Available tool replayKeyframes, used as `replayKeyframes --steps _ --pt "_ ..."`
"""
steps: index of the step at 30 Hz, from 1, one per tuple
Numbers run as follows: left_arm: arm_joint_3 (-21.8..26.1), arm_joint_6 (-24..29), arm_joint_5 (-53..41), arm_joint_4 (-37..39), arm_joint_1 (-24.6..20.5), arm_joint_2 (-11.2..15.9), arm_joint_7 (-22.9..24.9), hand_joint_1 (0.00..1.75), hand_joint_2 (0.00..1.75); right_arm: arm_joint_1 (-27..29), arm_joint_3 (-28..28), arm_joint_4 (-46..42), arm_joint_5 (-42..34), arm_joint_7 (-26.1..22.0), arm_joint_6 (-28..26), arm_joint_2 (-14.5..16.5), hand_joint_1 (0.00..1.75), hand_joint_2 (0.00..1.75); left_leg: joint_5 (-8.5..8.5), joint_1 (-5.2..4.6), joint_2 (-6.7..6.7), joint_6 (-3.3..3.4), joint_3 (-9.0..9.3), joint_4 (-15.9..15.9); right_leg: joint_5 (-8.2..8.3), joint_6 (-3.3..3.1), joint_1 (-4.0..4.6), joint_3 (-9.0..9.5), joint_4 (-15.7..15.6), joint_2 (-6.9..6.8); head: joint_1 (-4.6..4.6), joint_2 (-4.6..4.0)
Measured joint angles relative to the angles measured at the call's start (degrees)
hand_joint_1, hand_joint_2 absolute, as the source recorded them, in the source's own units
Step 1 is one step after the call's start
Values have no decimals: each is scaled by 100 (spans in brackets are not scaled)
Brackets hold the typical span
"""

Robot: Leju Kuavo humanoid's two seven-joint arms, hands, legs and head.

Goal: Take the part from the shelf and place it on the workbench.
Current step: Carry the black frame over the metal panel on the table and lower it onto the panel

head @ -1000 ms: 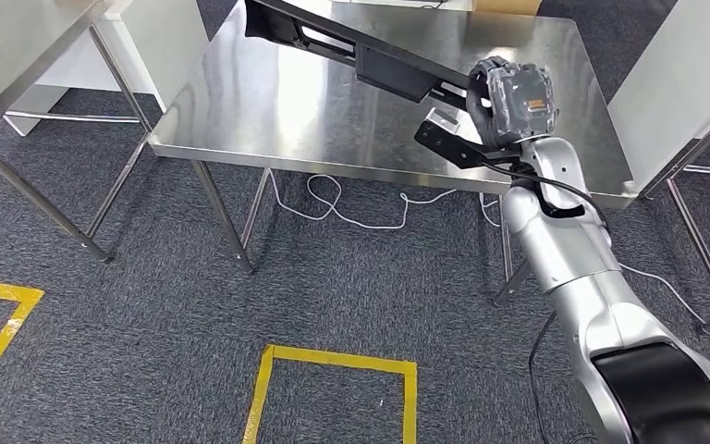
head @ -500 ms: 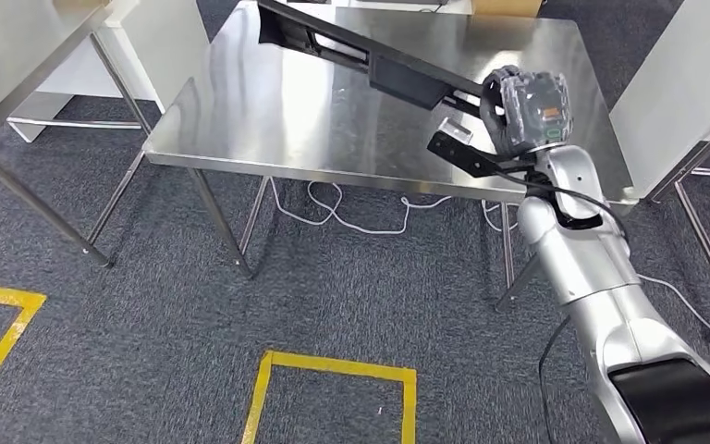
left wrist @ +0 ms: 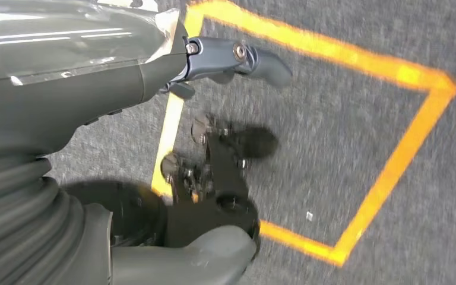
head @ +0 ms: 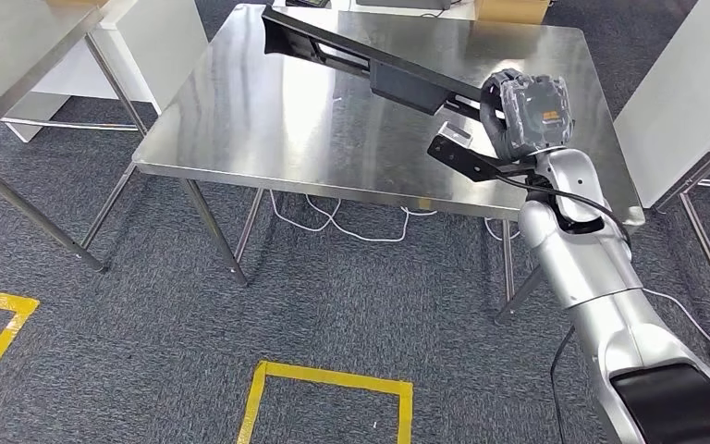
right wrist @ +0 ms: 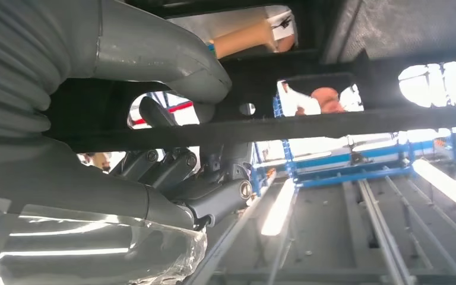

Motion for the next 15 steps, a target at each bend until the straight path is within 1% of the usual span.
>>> replayKeyframes --steps 1,2,3,5,6,7,8,9,10,11,12,13,14,15 --pt "1 1 0 1 5 -3 3 0 175 12 -1 -13 5 2 2 -8 175 175 12 13 -10 24 89 -75 5 31 12 8 55 -1 1 0" --pt "1 2 0 1 6 -2 4 0 175 11 0 -21 10 3 3 -15 175 175 11 30 -19 37 176 -130 -13 43 18 -47 188 4 1 0" --pt "1 2 0 1 -1 -3 4 0 175 0 0 -30 10 3 4 -22 175 175 10 51 -34 41 252 -171 -72 36 12 -182 430 10 8 0" --pt "1 1 0 1 -18 -9 5 0 175 -9 2 -32 7 7 5 -32 175 175 -42 66 -71 27 316 -192 -279 30 -28 -624 1112 20 17 0" --pt "0 1 0 2 -22 -14 6 0 175 2 2 -32 8 9 5 -36 175 175 -78 74 -94 6 345 -191 -384 57 -52 -844 1386 21 22 0" --pt "0 0 0 2 -16 -20 7 0 175 23 3 -32 9 11 6 -39 175 175 -117 86 -118 -21 382 -188 -431 105 -79 -993 1504 22 21 0" --pt "0 0 0 3 -7 -25 7 0 175 42 4 -32 11 11 7 -41 175 175 -163 104 -138 -57 424 -178 -358 184 -109 -1044 1415 22 24 0" --pt "0 0 0 3 2 -28 8 0 175 53 5 -32 13 11 8 -42 175 175 -215 129 -158 -101 464 -154 -170 276 -146 -1003 1129 21 22 0" --pt "0 1 0 3 8 -30 8 0 175 58 5 -31 12 11 10 -44 175 175 -274 152 -173 -149 492 -114 94 376 -191 -904 715 19 25 0" --pt "0 3 0 3 13 -26 10 0 175 57 8 -27 12 11 16 -46 175 175 -337 169 -187 -203 508 -63 291 432 -205 -827 361 16 36 0" --pt "0 5 0 3 15 -21 11 0 175 52 12 -23 12 11 27 -48 175 175 -392 173 -196 -254 506 -18 414 418 -203 -758 116 14 45 0" --pt "0 7 0 4 18 -18 14 0 175 54 16 -18 16 11 43 -46 175 175 -441 170 -198 -295 495 15 468 357 -194 -730 11 16 45 0" --pt "0 9 0 4 24 -14 17 0 175 51 23 -12 24 10 63 -42 175 175 -474 167 -199 -329 491 41 442 258 -172 -727 30 18 42 0" --pt "1 9 0 4 28 -14 19 0 175 42 27 -8 33 5 79 -39 175 175 -507 168 -197 -354 493 55 446 171 -182 -689 39 25 31 0"
